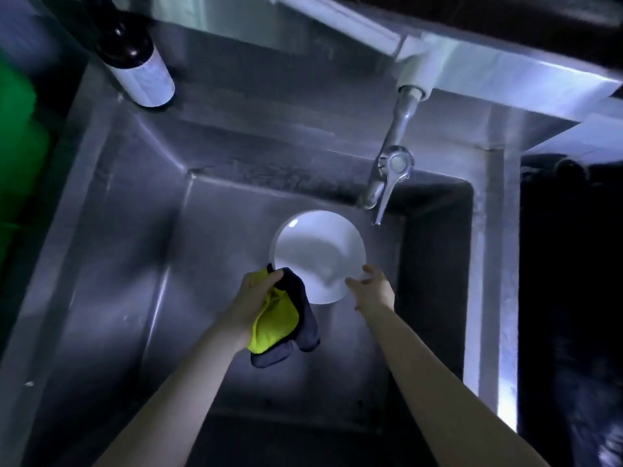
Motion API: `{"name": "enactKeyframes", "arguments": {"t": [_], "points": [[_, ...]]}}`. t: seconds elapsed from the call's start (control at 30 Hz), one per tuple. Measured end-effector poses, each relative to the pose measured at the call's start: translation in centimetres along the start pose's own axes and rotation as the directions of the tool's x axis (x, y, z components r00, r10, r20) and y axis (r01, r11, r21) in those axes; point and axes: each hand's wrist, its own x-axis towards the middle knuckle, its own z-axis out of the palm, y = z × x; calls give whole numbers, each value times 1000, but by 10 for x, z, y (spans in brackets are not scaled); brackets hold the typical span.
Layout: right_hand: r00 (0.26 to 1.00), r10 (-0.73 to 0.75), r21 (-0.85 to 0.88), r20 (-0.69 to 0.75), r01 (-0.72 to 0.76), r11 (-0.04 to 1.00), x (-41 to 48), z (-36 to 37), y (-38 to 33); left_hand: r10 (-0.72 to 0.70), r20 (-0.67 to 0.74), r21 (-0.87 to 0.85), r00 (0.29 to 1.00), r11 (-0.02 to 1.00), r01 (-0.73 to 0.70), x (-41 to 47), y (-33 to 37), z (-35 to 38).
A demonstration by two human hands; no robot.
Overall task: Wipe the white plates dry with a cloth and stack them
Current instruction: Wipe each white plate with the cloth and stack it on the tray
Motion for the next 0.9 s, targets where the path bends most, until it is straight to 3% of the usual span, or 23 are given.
{"name": "enactKeyframes", "arguments": {"t": [0.2,0.4,0.67,0.9], "points": [[976,205,150,-66,-194,969,34,25,5,-33,-155,20,987,999,36,26,-12,4],[944,313,317,-106,-266,910,50,39,2,-18,-157,51,988,998,26,34,-18,7],[939,270,242,-214,-217,946,57,39,10,-27,-168,51,985,998,36,41,-16,11],[959,238,394,-154,-161,905,53,35,16,-47,-156,0,987,999,47,42,-15,9]]}}
